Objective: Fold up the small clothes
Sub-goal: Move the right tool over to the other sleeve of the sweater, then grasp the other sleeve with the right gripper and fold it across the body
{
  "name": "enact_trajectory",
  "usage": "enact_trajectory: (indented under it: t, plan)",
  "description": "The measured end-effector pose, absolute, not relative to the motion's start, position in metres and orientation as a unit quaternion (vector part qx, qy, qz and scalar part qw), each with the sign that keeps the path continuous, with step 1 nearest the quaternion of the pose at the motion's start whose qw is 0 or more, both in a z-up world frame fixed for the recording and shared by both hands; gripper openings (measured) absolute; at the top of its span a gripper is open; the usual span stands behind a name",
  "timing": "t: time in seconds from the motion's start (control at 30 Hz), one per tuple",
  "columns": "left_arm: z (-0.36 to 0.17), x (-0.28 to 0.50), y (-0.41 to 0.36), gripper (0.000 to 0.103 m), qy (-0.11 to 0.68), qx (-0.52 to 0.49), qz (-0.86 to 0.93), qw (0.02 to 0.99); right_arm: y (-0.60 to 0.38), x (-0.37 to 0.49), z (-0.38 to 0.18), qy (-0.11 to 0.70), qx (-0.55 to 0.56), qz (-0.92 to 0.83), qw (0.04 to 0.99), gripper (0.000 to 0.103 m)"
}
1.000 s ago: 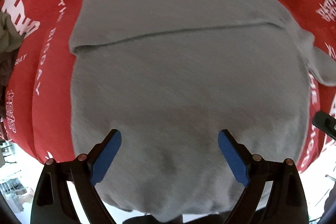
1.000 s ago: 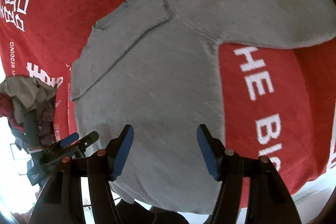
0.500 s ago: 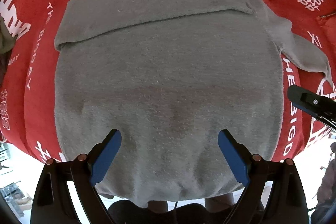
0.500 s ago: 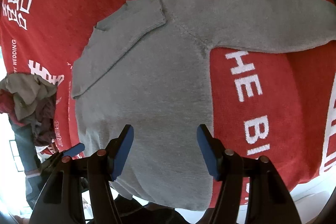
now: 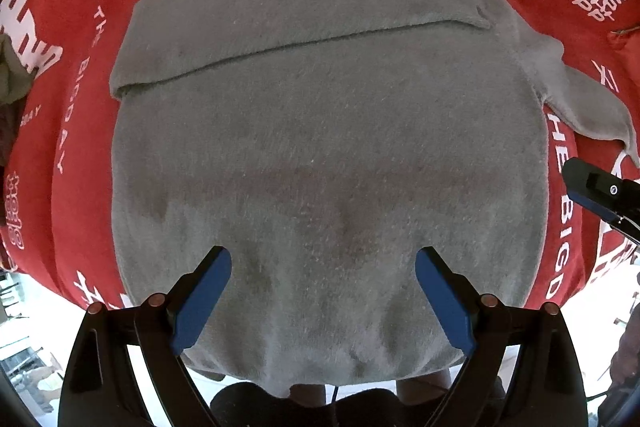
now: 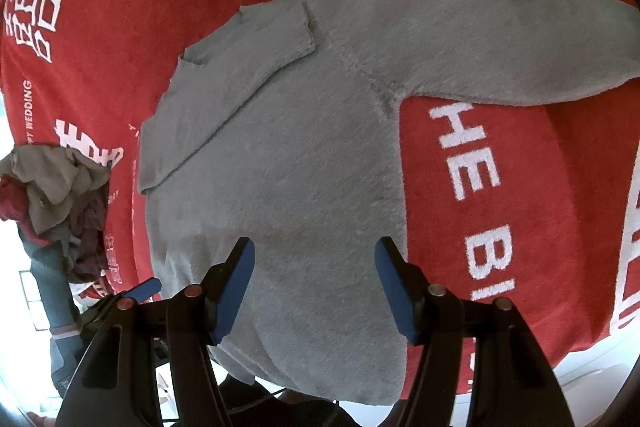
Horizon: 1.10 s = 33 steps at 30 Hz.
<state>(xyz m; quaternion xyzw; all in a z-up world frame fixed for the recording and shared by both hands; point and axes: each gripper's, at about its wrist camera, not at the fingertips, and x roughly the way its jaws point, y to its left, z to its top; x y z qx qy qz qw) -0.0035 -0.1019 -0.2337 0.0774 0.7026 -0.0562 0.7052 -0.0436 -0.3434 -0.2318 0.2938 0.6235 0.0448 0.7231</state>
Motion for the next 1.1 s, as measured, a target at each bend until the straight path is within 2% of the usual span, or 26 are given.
enact_trajectory:
  t: [0.4,0.83,1.1]
  plan:
    - [-0.24,0.01,-0.14,0.094,0.692,0.103,-0.073,0.711,-0.393,-0.052,-0.232,0.591,0.325,0.004,0.739,0.066]
    - [-0.247,0.077,-0.246,0.094,0.634,0.105,-0.091,0.761,-0.544,-0.082,-0.249,0.474,0.45,-0.113,0.748,0.066]
    - [-0.268,0.094,-0.289,0.094,0.63,0.12,-0.093,0.762,-0.615,-0.104,-0.271,0.389,0.547,-0.147,0.726,0.067]
